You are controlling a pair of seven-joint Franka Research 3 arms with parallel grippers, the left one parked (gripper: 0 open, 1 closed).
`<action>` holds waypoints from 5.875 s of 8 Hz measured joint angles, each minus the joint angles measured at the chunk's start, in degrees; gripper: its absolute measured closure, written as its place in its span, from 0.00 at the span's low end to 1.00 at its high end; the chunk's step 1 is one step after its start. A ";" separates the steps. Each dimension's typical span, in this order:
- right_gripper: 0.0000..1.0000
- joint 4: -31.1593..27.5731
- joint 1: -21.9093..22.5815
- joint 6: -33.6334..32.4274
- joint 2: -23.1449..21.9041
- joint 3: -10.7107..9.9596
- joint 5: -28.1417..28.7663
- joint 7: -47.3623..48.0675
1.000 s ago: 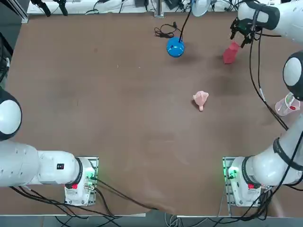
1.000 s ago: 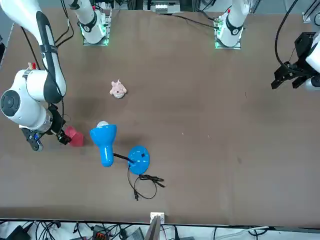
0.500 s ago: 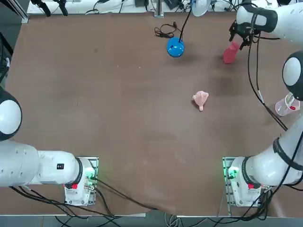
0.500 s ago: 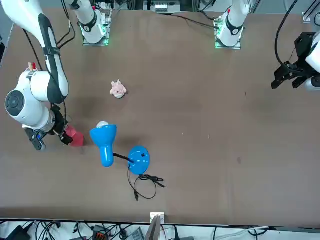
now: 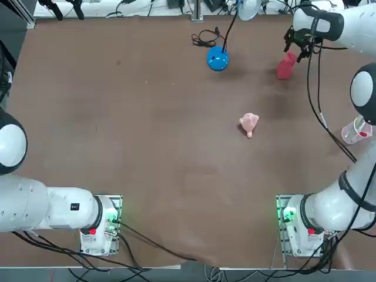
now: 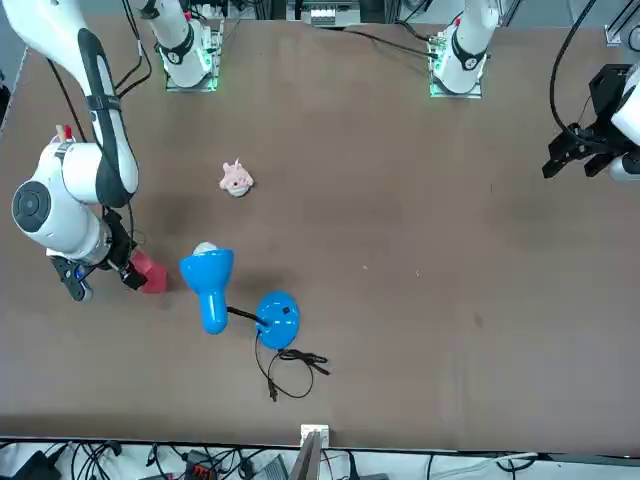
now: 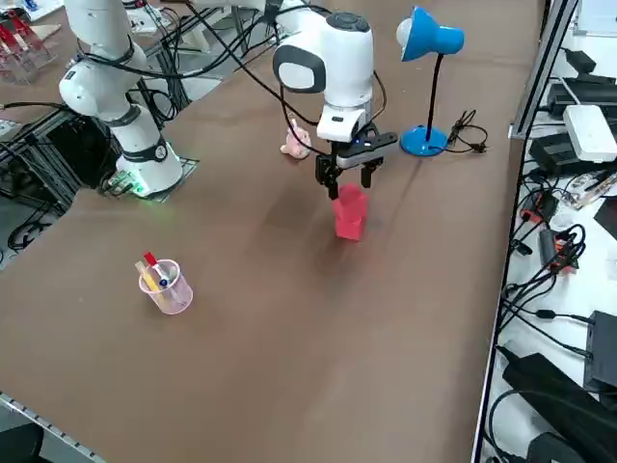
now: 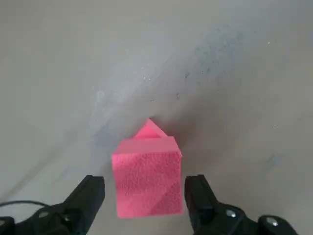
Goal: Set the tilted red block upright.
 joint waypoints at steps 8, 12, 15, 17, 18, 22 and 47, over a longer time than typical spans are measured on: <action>0.00 -0.02 0.03 1.23 1.68 0.02 0.00 0.00; 0.00 -0.04 0.04 1.61 3.02 0.03 0.00 0.00; 0.13 0.00 0.04 1.82 3.27 0.03 0.00 -0.99; 0.25 0.09 0.02 1.29 2.76 0.01 0.00 -5.59; 0.25 0.18 0.01 0.57 1.91 0.01 0.00 -9.55; 0.30 0.45 0.13 -1.75 -1.27 0.43 0.00 -28.24; 0.30 4.83 -0.68 -1.06 4.93 0.80 2.56 -42.16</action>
